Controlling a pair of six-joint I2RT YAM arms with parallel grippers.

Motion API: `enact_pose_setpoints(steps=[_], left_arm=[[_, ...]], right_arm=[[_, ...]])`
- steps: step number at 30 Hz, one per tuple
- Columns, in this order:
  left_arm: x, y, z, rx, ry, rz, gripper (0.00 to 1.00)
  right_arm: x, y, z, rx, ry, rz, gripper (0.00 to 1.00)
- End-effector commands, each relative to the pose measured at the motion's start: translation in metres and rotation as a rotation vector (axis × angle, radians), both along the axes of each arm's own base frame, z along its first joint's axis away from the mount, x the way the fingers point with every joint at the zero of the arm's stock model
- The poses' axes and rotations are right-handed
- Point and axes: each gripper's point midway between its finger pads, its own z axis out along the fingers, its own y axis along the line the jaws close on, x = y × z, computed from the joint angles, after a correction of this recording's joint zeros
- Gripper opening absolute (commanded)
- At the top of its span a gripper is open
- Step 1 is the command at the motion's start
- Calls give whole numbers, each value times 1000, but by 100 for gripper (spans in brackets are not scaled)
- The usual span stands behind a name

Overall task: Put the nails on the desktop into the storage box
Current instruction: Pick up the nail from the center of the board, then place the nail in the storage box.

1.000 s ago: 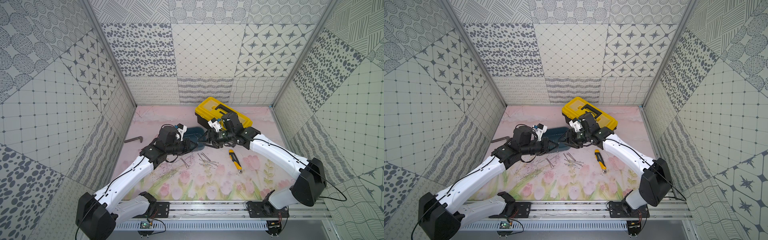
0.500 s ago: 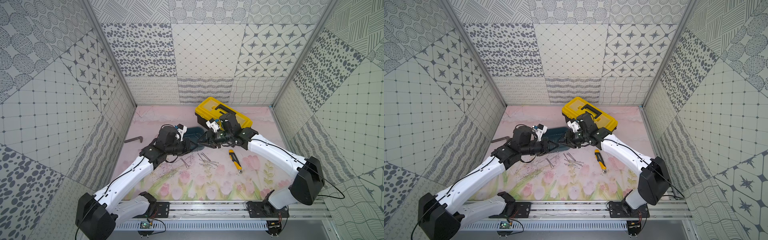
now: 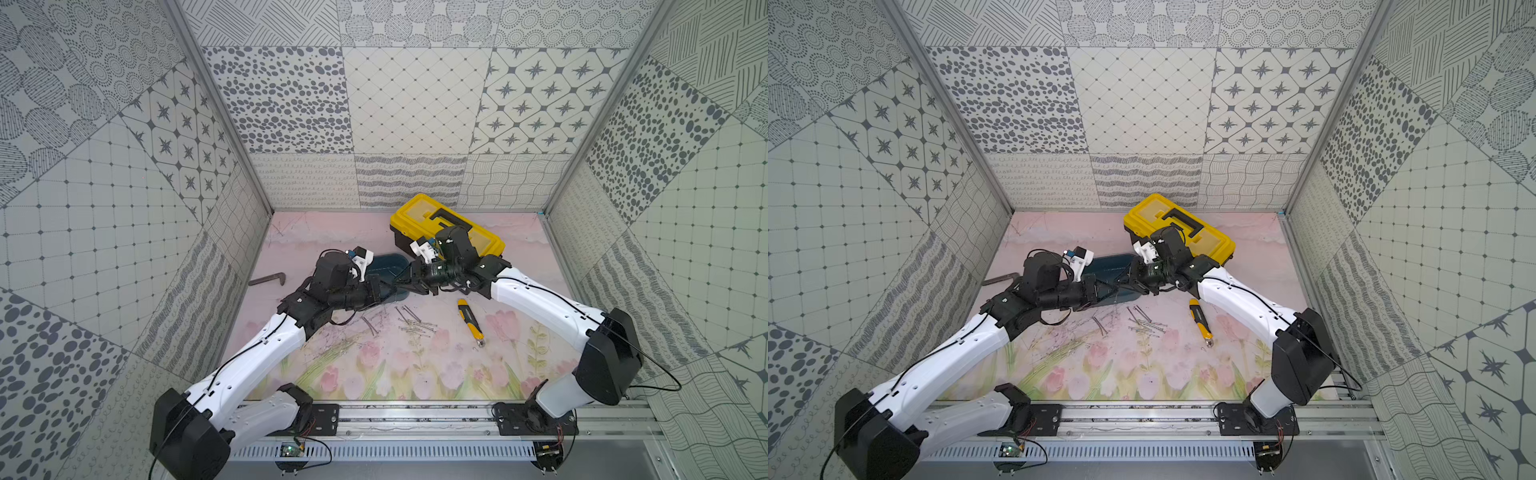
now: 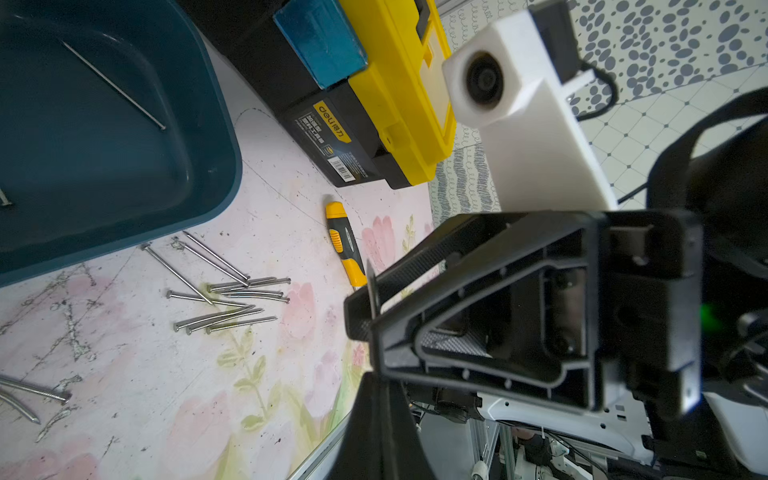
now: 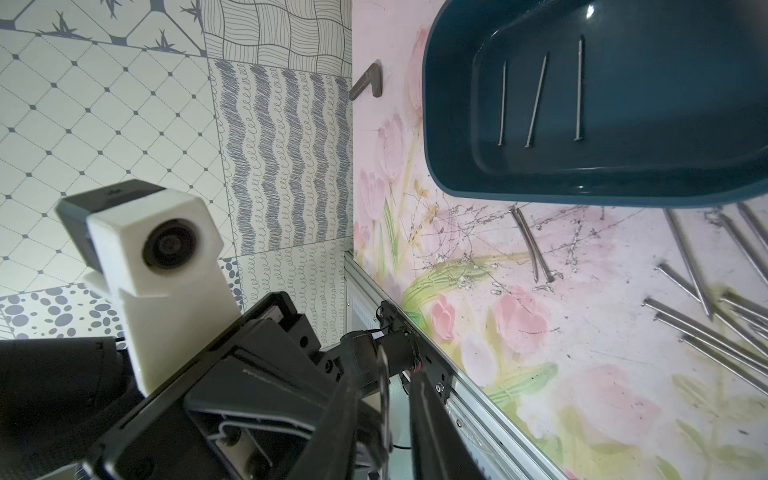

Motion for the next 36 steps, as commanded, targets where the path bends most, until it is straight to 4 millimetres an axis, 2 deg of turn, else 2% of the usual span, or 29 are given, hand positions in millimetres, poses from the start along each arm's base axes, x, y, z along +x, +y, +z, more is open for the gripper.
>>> enact_pose_setpoints(steps=[1,7,11,14,19,22,26,33,36], left_arm=[[2,-1,7,-13,-39,-5,0],[5,0,6,-7,-32,1,0],[6,2,3,-2,-21,7,1],[6,5,7,6,-20,14,21],[5,20,20,18,-39,36,40],[2,37,25,33,-41,82,48],[-9,60,13,97,-2,138,61],[-30,92,-19,179,119,229,71],[-35,102,-24,201,142,248,72]], right_arm=[[8,8,20,47,-55,-9,22],[8,8,20,48,-53,-7,3],[8,7,22,48,-65,-8,0],[9,5,20,36,-75,-9,0],[17,-1,8,-57,-125,13,0],[27,-3,-4,-155,-172,54,0],[47,0,-22,-282,-247,118,0],[92,11,-51,-484,-409,237,0],[110,14,-63,-557,-478,277,0]])
